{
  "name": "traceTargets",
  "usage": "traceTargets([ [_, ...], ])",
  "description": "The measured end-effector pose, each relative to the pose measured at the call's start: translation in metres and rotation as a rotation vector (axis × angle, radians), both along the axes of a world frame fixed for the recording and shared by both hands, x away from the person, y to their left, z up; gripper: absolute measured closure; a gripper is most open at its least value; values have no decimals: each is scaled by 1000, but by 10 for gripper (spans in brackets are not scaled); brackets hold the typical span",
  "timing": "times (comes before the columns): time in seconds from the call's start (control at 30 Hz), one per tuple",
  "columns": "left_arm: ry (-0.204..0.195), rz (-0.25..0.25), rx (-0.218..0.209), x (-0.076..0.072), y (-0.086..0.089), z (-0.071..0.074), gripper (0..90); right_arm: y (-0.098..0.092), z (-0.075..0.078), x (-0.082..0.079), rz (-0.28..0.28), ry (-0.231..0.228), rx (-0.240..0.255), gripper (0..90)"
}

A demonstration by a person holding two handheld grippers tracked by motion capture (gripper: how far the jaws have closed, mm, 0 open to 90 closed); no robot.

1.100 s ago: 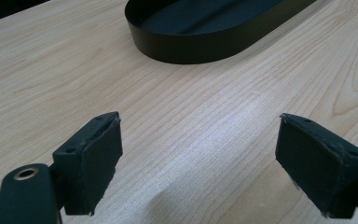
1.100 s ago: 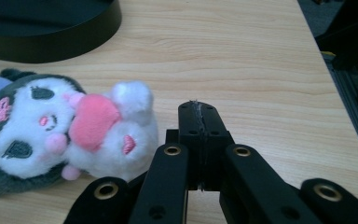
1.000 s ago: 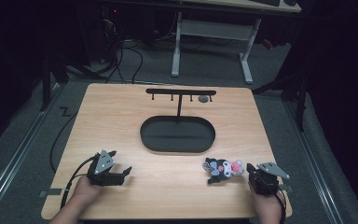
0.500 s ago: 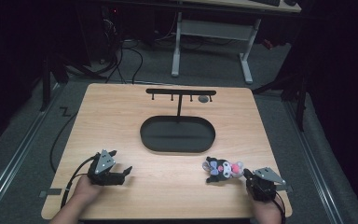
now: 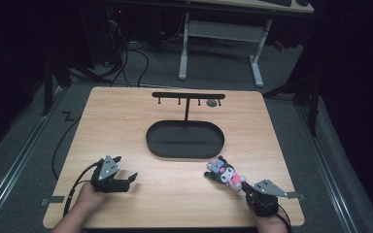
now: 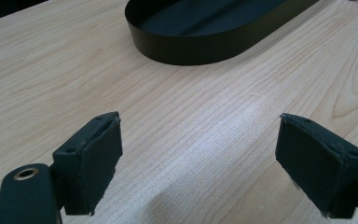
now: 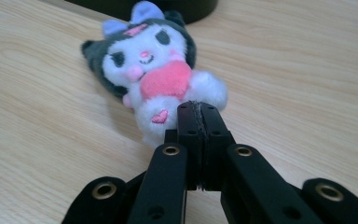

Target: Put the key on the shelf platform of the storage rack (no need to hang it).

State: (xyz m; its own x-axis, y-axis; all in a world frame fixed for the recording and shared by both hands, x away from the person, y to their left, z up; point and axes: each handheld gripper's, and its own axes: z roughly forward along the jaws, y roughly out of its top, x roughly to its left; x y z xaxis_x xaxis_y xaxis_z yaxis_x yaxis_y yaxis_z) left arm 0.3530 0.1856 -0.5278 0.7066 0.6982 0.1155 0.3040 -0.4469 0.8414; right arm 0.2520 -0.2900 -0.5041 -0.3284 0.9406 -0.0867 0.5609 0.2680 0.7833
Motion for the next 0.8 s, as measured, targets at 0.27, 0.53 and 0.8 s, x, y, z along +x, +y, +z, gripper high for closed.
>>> traceTargets([
  [0.27,-5,1,-1,-1,0,0,154,-19,7,2,-111,-75,29,884],
  [0.53,-14,6,-12,-4,3,0,154,-28,-6,27,-152,-40,18,875],
  [0.8,-10,4,-13,-3,3,0,154,-17,-8,26,-96,-24,7,870],
])
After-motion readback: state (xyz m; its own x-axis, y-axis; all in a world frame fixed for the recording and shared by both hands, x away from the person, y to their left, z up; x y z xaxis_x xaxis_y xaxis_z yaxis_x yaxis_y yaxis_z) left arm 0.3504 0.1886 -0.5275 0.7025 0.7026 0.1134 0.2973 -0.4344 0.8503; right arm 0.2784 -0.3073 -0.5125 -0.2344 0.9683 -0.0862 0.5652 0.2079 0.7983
